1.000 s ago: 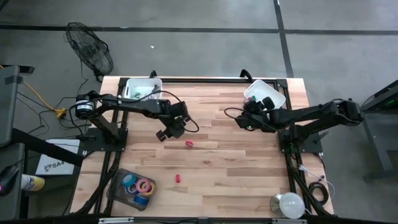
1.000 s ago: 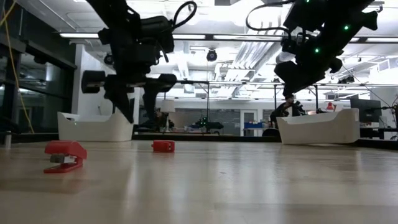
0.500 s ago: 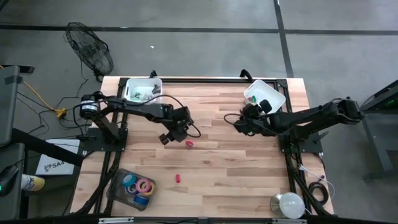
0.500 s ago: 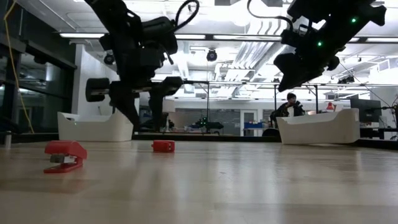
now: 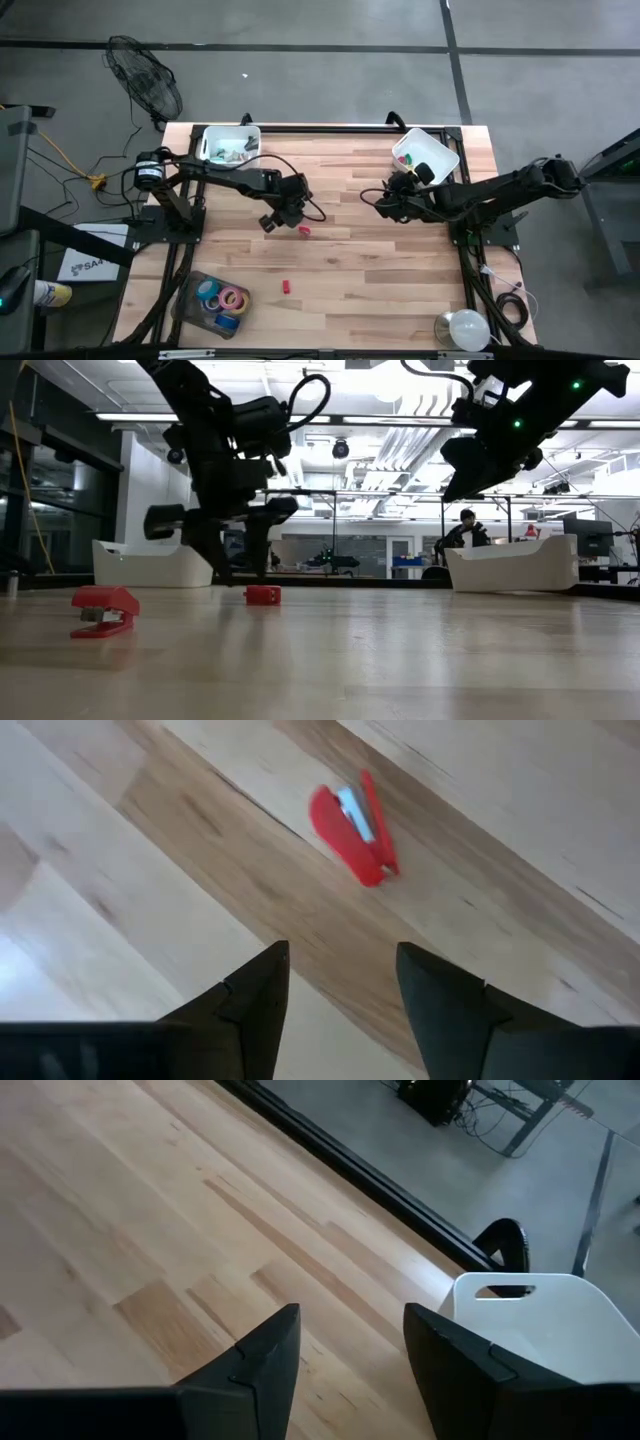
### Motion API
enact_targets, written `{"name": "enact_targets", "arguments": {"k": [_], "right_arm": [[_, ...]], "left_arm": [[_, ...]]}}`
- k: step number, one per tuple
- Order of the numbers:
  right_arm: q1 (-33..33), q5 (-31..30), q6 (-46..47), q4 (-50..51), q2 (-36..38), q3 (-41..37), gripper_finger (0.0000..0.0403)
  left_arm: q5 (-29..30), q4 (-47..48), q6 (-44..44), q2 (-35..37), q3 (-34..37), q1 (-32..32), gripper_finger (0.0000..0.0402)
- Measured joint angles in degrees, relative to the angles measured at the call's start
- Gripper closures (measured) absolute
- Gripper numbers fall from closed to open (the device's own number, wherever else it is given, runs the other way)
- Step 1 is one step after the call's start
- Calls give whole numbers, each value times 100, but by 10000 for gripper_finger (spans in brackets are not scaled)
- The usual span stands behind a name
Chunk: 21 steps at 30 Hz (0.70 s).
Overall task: Pick and place Stapler, Stapler remover, tape
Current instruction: Put the top red stapler into the right white bin
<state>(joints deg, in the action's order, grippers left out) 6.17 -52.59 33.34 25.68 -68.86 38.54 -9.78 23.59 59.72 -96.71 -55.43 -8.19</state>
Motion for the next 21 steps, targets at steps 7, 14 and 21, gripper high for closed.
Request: {"name": "enact_targets", "arguments": {"k": [7, 14, 21], "right_arm": [[2, 44, -37, -25, 0, 0, 231], [1, 58, -35, -33, 0, 0, 231], [1, 51, -32, -40, 0, 0, 231]], "left_arm": [[-132, 11, -4, 0, 1, 0, 219], [-276, -4, -495, 0, 1, 138, 167], [-44, -299, -1108, 0, 1, 347, 125]]}}
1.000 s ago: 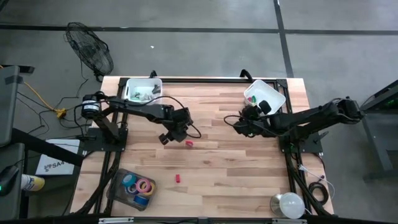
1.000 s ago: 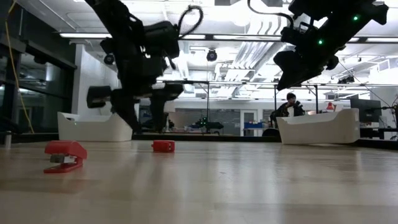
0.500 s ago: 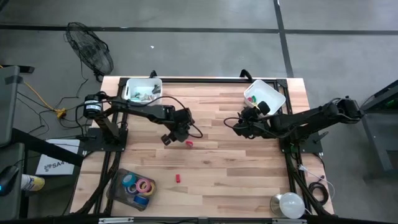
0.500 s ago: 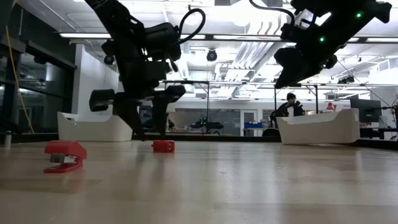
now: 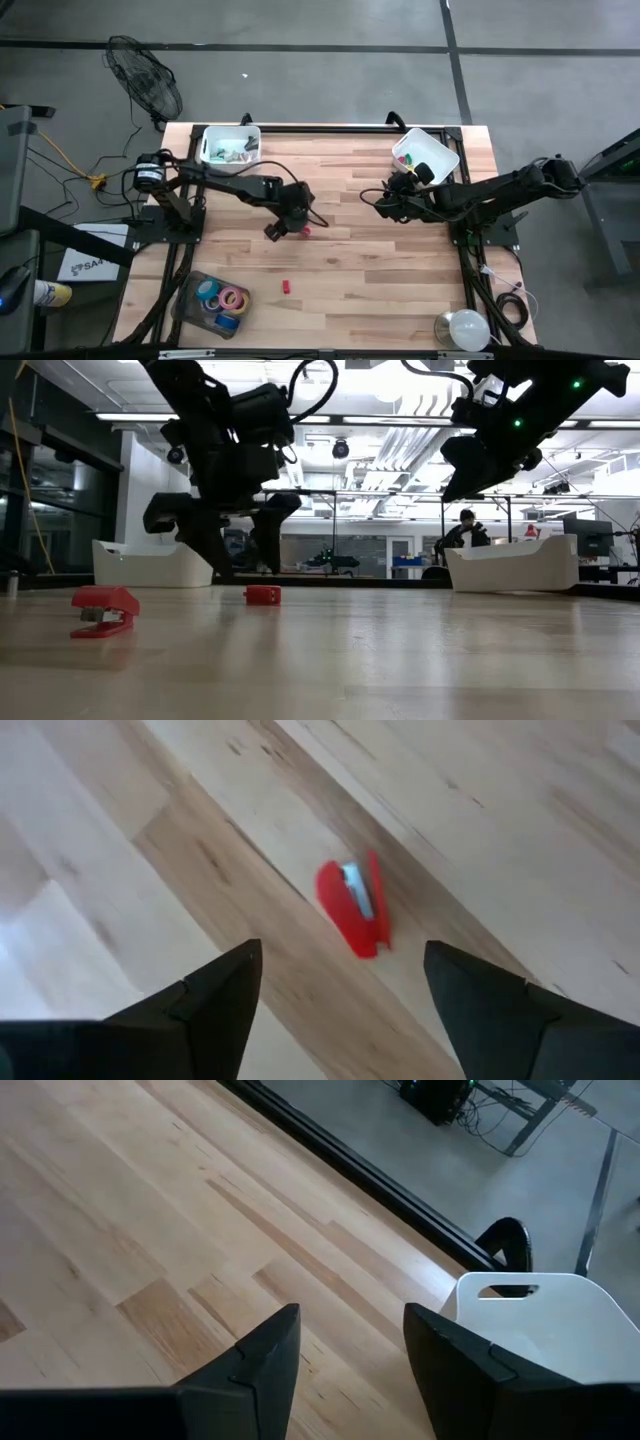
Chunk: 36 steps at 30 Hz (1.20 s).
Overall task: Pick and place Stapler, Stapler remover, tape
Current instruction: Put the top red stapler into the right white bin
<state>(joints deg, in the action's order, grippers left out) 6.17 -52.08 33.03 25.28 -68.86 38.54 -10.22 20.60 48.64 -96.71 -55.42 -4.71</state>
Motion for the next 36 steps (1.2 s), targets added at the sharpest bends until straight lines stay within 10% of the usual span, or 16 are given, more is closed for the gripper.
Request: {"name": "enact_targets", "arguments": {"k": [36], "right_arm": [[-2, 108, 1, -76, 0, -4, 231]], "left_arm": [[52, -306, -1463, -439, -4, 61, 134]]}}
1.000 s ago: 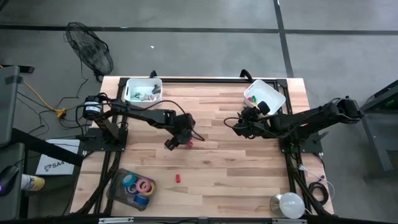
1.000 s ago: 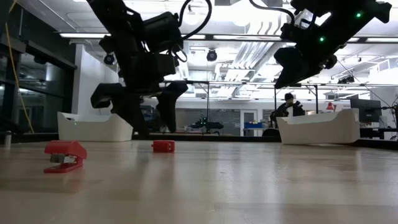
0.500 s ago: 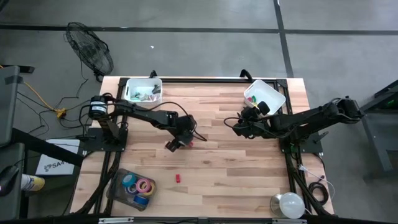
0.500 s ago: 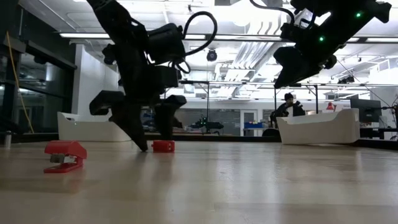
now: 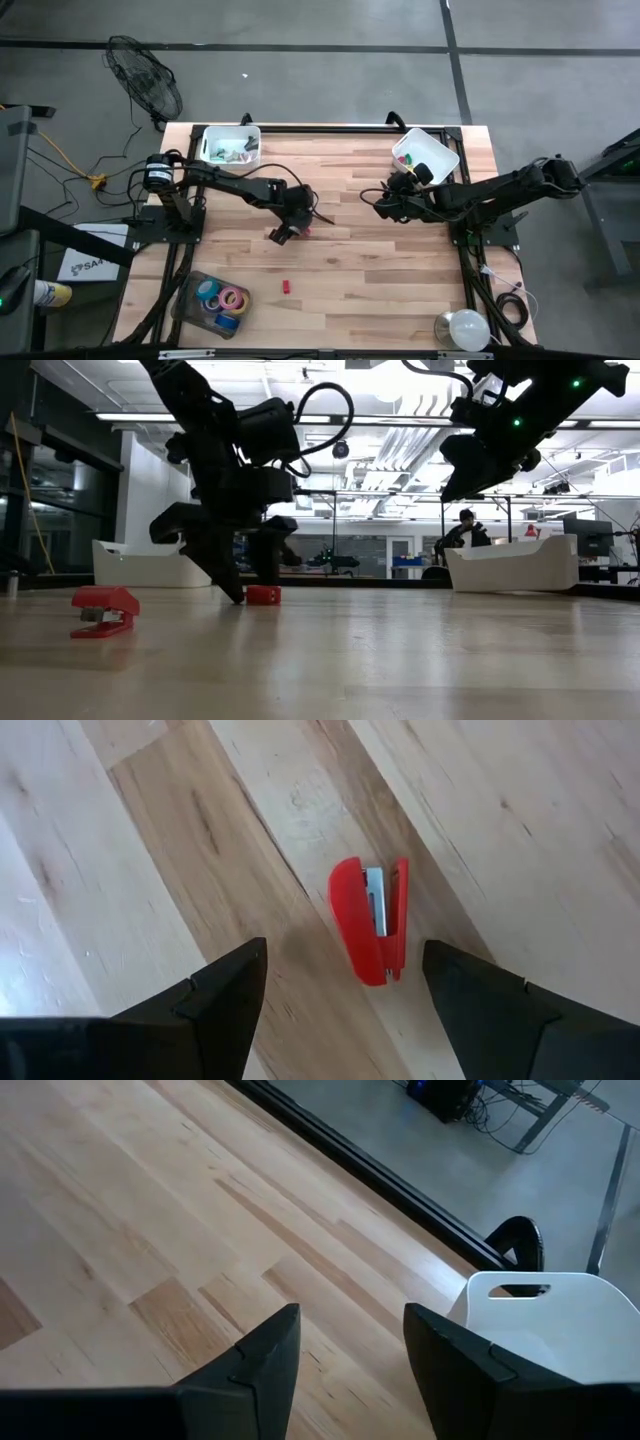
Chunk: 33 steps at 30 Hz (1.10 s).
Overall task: Pick and place Stapler, Stapler remover, tape
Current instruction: Put the top red stapler into the right white bin
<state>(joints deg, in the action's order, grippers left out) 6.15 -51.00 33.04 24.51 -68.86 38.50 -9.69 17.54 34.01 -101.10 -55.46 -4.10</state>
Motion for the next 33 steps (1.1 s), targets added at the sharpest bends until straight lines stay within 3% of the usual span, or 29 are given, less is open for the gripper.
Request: {"name": "enact_targets", "arguments": {"k": [8, 21, 33], "right_arm": [[0, 20, -4, 0, 0, 0, 231], [0, 20, 9, -2, -2, 0, 231], [0, 125, 6, -2, -2, 0, 231]], "left_arm": [[-124, 12, -299, -7, 4, 0, 149], [-278, -7, -580, -9, 9, 2, 255], [-141, -57, -312, -9, 9, 2, 346]]}}
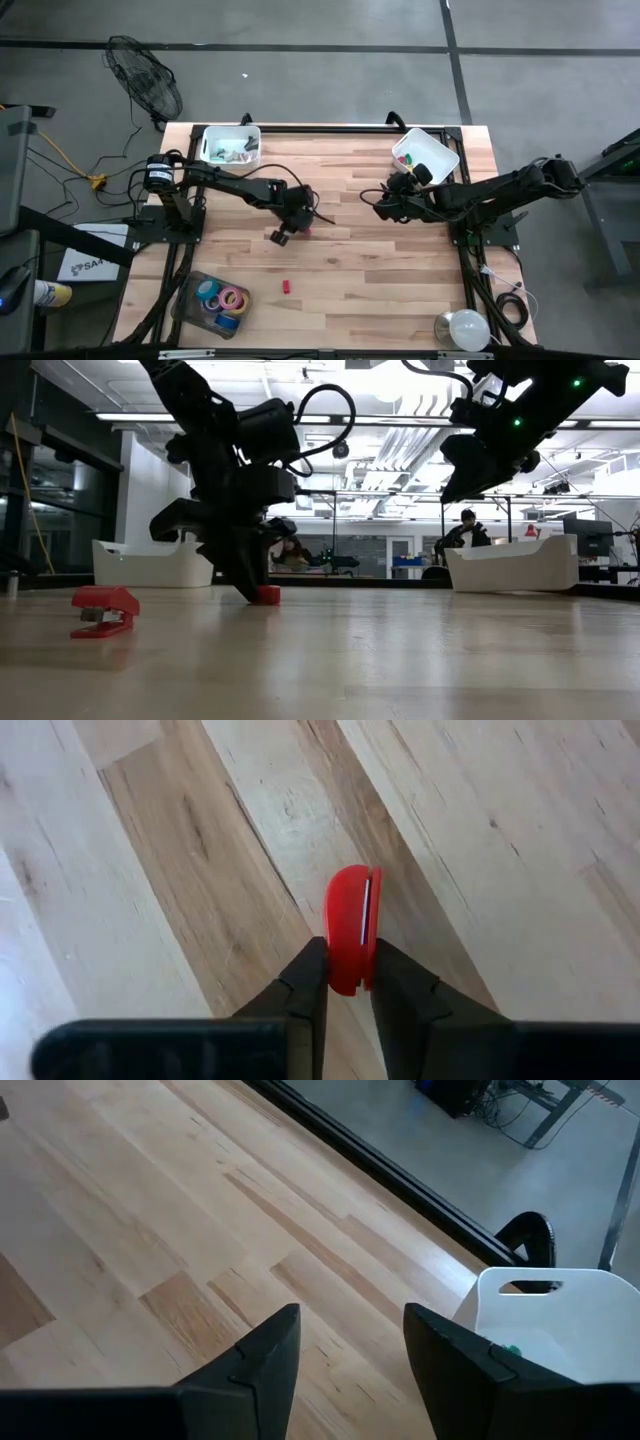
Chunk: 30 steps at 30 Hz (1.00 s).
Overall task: Pick and place Stapler, Stapler remover, tape
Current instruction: Put the top red stapler into the right white bin
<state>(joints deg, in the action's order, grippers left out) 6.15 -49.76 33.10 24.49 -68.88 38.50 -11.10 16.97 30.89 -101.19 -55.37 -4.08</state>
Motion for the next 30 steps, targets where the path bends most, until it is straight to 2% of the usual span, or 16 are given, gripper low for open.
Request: {"name": "enact_targets", "arguments": {"k": [7, 11, 18, 24, 30], "right_arm": [[43, 257, -101, -123, 0, 0, 231], [230, 326, -614, -694, -2, 1, 231], [577, 325, -1700, -1646, -98, 2, 231], [741, 418, -2416, -2135, -582, 2, 231], [791, 707, -3247, -3032, -1285, 4, 231]], "left_arm": [[97, -230, 228, 0, 0, 0, 353], [410, -401, 355, 2, -29, -1, 346], [942, -397, 542, 4, -529, -2, 348], [1428, -403, 795, 7, -1047, -2, 348], [1814, -408, 910, 7, -1414, -2, 348]]}}
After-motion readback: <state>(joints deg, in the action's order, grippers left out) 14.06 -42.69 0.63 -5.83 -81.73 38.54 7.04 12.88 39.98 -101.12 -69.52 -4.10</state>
